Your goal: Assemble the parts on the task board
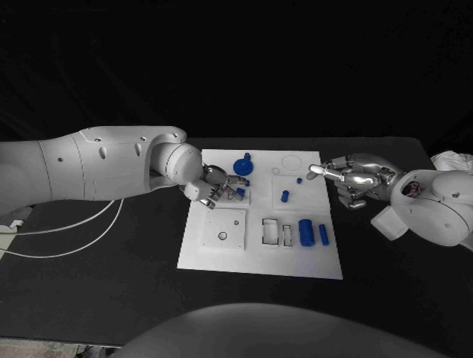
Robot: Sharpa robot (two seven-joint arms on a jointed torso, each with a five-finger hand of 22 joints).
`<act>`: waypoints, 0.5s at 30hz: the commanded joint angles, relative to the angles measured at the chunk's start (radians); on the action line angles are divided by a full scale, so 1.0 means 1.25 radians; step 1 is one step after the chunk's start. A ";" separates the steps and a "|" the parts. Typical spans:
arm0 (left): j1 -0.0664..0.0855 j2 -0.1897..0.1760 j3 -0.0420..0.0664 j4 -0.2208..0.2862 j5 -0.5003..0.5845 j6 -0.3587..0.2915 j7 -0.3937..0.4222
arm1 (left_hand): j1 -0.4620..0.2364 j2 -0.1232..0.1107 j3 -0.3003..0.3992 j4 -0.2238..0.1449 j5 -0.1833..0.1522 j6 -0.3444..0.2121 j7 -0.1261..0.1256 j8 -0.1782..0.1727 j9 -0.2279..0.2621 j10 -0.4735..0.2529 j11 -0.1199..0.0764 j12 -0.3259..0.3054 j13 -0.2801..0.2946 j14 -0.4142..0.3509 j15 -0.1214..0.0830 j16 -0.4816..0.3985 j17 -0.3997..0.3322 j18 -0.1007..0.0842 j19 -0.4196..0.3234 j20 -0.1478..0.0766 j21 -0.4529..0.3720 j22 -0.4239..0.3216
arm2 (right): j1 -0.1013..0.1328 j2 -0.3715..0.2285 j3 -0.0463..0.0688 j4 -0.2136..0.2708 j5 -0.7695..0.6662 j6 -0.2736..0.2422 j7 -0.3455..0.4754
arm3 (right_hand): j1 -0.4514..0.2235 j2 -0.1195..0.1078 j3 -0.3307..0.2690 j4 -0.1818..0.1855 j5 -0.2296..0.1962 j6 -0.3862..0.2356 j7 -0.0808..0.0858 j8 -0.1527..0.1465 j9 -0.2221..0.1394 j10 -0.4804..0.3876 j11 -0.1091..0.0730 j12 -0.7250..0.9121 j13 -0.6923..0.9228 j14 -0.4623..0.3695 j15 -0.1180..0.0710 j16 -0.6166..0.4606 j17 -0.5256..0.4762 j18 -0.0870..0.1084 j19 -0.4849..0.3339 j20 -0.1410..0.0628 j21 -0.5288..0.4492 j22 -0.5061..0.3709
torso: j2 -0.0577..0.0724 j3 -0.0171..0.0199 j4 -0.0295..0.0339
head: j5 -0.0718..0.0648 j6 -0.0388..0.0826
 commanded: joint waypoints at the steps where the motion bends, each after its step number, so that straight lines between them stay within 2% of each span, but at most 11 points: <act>1: -0.001 0.004 0.000 -0.004 -0.007 0.013 -0.116 | -0.004 -0.002 0.004 0.001 -0.001 -0.006 0.000 0.001 0.001 0.084 -0.006 -0.003 0.208 0.083 -0.005 0.002 0.211 -0.010 0.036 -0.005 -0.003 0.114 | -0.001 0.002 0.000 0.000 0.001 0.017 -0.001 | 0.012 0.002 0.000 -0.004 0.004 0.004 0.002 -0.001 -0.001 0.086 -0.006 -0.003 0.208 0.080 0.003 0.003 0.210 0.011 -0.005 0.001 -0.003 0.148 | 0.001 -0.0003 -0.0021 | 0.005 0.000; 11: -0.007 0.019 0.000 -0.034 -0.013 0.009 -0.115 | -0.006 0.001 0.006 0.003 -0.001 -0.012 0.001 0.000 0.004 0.084 -0.006 -0.003 0.208 0.083 -0.005 0.002 0.211 -0.010 0.036 -0.005 -0.004 0.114 | -0.003 0.003 0.000 -0.002 0.001 0.024 -0.003 | 0.015 0.002 0.001 -0.004 0.004 0.002 0.002 -0.002 -0.002 0.086 -0.005 -0.003 0.208 0.080 0.003 0.003 0.210 0.011 -0.008 0.001 -0.005 0.147 | 0.002 -0.0007 -0.0038 | 0.010 0.000; 15: -0.008 0.022 0.000 -0.042 -0.014 0.010 -0.115 | -0.006 0.001 0.006 0.003 -0.001 -0.013 0.001 0.000 0.005 0.084 -0.006 -0.003 0.208 0.083 -0.005 0.002 0.211 -0.010 0.036 -0.005 -0.004 0.114 | -0.004 0.002 0.000 -0.002 0.001 0.023 -0.003 | 0.016 0.002 0.001 -0.004 0.004 0.002 0.002 -0.002 -0.002 0.086 -0.005 -0.003 0.208 0.080 0.003 0.003 0.210 0.011 -0.007 0.001 -0.005 0.148 | 0.001 -0.0006 -0.0022 | 0.008 0.000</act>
